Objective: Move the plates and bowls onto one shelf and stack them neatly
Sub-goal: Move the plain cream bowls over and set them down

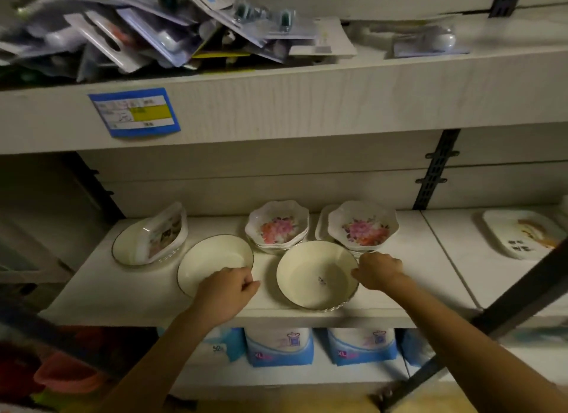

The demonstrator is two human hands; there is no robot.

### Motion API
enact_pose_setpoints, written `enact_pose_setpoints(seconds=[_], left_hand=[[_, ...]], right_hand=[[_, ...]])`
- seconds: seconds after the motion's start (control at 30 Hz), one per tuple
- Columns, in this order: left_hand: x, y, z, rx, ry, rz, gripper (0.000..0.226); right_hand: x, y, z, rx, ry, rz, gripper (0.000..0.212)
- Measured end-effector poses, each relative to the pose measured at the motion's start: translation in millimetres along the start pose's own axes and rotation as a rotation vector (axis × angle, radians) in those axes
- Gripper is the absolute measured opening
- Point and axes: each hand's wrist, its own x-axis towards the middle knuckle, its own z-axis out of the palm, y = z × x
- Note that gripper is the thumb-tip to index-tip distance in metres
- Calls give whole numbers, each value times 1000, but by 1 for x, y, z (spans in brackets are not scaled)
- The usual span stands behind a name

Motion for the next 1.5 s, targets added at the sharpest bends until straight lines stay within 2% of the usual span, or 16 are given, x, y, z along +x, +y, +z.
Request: enact_pose_setpoints(seconds=[0.2,0.4,0.6,0.73,0.8,0.87,1.03,1.3,1.5], left_hand=[[4,-8,8,-48,-85,7,31],[11,-8,17,-71,-167,-34,43],[21,11,25,-252,-327,-126,53],[33,23,38,-361,-460,-198,48],[38,26,47,-451,-489,-245,37],[40,27,52,-549,-484,-280,29],[42,26,54,-629,-426,-280,30],[33,21,32,-535,-243,-81,41],[22,31,8,-524,-260,39,34]], right_hand=[[-8,-3,-7,209,-51,10,24],[-27,2,-15,244,92,91,27],[-74,41,-21,433,209,205,36],[-111,62,-15,533,213,281,33],[-125,70,-9,559,218,318,33],[-136,77,-1,586,232,337,34],[-155,85,16,599,250,377,36],[-186,90,28,644,309,404,36],[-214,99,39,680,328,462,37]])
